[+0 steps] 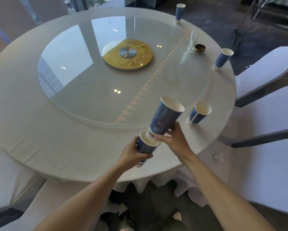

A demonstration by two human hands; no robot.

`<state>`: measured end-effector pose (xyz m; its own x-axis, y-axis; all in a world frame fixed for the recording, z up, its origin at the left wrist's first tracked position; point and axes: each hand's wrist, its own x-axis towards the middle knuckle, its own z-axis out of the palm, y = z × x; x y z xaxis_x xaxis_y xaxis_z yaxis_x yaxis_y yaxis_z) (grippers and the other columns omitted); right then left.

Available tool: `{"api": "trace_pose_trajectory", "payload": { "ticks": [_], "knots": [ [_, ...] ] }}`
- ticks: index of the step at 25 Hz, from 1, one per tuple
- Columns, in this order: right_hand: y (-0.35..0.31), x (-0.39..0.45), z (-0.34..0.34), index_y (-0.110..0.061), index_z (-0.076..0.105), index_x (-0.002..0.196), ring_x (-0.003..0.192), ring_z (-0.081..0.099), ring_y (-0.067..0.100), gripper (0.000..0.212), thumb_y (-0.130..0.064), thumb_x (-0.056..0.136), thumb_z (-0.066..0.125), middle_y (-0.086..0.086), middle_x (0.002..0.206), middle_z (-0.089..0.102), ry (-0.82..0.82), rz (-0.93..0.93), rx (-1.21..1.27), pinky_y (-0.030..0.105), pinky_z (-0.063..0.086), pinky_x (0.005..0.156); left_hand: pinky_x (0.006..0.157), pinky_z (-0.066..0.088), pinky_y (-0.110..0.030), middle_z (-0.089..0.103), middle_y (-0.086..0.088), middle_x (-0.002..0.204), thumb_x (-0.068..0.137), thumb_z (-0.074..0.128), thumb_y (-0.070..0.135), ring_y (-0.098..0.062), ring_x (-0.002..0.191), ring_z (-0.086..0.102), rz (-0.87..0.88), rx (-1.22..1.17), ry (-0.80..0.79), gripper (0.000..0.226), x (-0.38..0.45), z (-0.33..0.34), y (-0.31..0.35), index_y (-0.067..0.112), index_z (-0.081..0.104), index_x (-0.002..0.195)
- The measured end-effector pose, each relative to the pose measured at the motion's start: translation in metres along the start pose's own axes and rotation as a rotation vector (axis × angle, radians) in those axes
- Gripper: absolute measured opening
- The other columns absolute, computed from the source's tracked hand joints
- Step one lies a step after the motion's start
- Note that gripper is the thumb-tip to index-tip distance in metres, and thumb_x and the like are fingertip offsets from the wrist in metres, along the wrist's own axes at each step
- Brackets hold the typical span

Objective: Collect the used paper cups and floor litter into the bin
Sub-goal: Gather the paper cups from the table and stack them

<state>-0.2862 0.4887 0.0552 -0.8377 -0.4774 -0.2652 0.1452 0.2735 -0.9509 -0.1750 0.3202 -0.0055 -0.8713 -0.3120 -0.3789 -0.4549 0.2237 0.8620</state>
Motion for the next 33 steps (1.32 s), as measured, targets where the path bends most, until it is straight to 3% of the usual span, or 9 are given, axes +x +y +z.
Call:
{"api": "trace_pose_trajectory", "payload": {
  "ticks": [4,7,10,13,15,18,23,30,33],
  "knots": [
    [0.016,-0.016,-0.047,-0.024,0.045,0.136,0.125,0.055,0.001,0.076,-0.03,0.076,0.091,-0.009,0.137,0.058,-0.079,-0.001,-0.115,0.017,0.045,0.095,0.071,0.056,-0.016,0.071,0.009,0.115,0.064,0.096,0.023,-0.012,0.104,0.072,0.037,-0.013,0.056,0.078,0.001,0.047,0.028,0.029,0.057,0.132],
    [0.024,-0.021,-0.09,-0.027,0.043,0.141,0.136,0.05,0.01,0.08,-0.037,0.077,0.09,-0.009,0.145,0.054,-0.13,-0.011,-0.175,0.027,0.044,0.105,0.073,0.058,-0.019,0.073,0.007,0.116,0.065,0.096,0.025,-0.011,0.103,0.072,0.065,-0.026,0.084,0.077,-0.002,0.089,0.049,0.031,0.057,0.131],
    [0.023,-0.024,-0.129,-0.03,0.034,0.153,0.133,0.051,0.012,0.094,-0.032,0.078,0.09,-0.006,0.143,0.051,-0.164,-0.023,-0.166,0.029,0.045,0.106,0.08,0.061,-0.025,0.074,0.005,0.116,0.064,0.097,0.021,-0.012,0.104,0.073,0.062,-0.072,0.121,0.079,-0.003,0.125,0.061,0.032,0.057,0.131],
    [0.017,-0.025,-0.155,-0.032,0.029,0.157,0.133,0.05,0.013,0.103,-0.036,0.074,0.089,-0.005,0.148,0.046,-0.187,-0.067,-0.189,0.035,0.044,0.111,0.073,0.056,-0.016,0.074,0.008,0.114,0.064,0.097,0.019,-0.007,0.101,0.072,0.057,-0.05,0.138,0.08,-0.009,0.152,0.07,0.031,0.057,0.132],
    [0.016,-0.023,-0.166,-0.029,0.034,0.156,0.134,0.049,0.011,0.092,-0.033,0.081,0.087,-0.008,0.15,0.046,-0.214,-0.075,-0.208,0.034,0.044,0.111,0.068,0.055,-0.012,0.073,0.008,0.113,0.065,0.097,0.018,-0.003,0.099,0.071,0.045,-0.045,0.15,0.078,-0.012,0.163,0.075,0.031,0.057,0.131],
    [0.02,-0.019,-0.17,-0.02,0.043,0.154,0.14,0.047,0.012,0.072,-0.032,0.092,0.077,-0.007,0.152,0.048,-0.244,-0.094,-0.315,0.031,0.038,0.116,0.073,0.059,-0.016,0.072,0.011,0.114,0.066,0.097,0.022,-0.005,0.101,0.071,0.043,-0.044,0.149,0.078,-0.01,0.171,0.08,0.033,0.056,0.132],
    [0.032,-0.004,-0.174,-0.017,0.037,0.158,0.151,0.031,0.01,0.063,-0.036,0.103,0.06,-0.003,0.163,0.037,-0.218,-0.065,-0.411,0.019,0.023,0.113,0.072,0.061,-0.018,0.071,0.007,0.114,0.068,0.095,0.019,-0.008,0.101,0.07,0.046,-0.042,0.103,0.073,0.017,0.181,0.087,0.032,0.057,0.129],
    [0.043,0.037,-0.194,-0.017,0.037,0.158,0.15,0.035,0.012,0.067,-0.045,0.101,0.059,-0.001,0.163,0.038,-0.144,0.015,-0.452,0.038,0.03,0.124,0.07,0.056,-0.015,0.071,0.009,0.108,0.069,0.095,0.016,-0.008,0.096,0.071,0.038,-0.095,0.017,0.07,0.075,0.194,0.097,0.029,0.059,0.127],
    [0.04,0.051,-0.196,-0.015,0.045,0.154,0.144,0.044,0.015,0.063,-0.045,0.1,0.062,0.001,0.155,0.047,-0.125,0.029,-0.458,0.035,0.036,0.119,0.072,0.058,-0.019,0.072,0.008,0.107,0.068,0.094,0.019,-0.009,0.096,0.072,0.039,-0.107,-0.023,0.07,0.09,0.192,0.099,0.03,0.059,0.127]
  ]
}}
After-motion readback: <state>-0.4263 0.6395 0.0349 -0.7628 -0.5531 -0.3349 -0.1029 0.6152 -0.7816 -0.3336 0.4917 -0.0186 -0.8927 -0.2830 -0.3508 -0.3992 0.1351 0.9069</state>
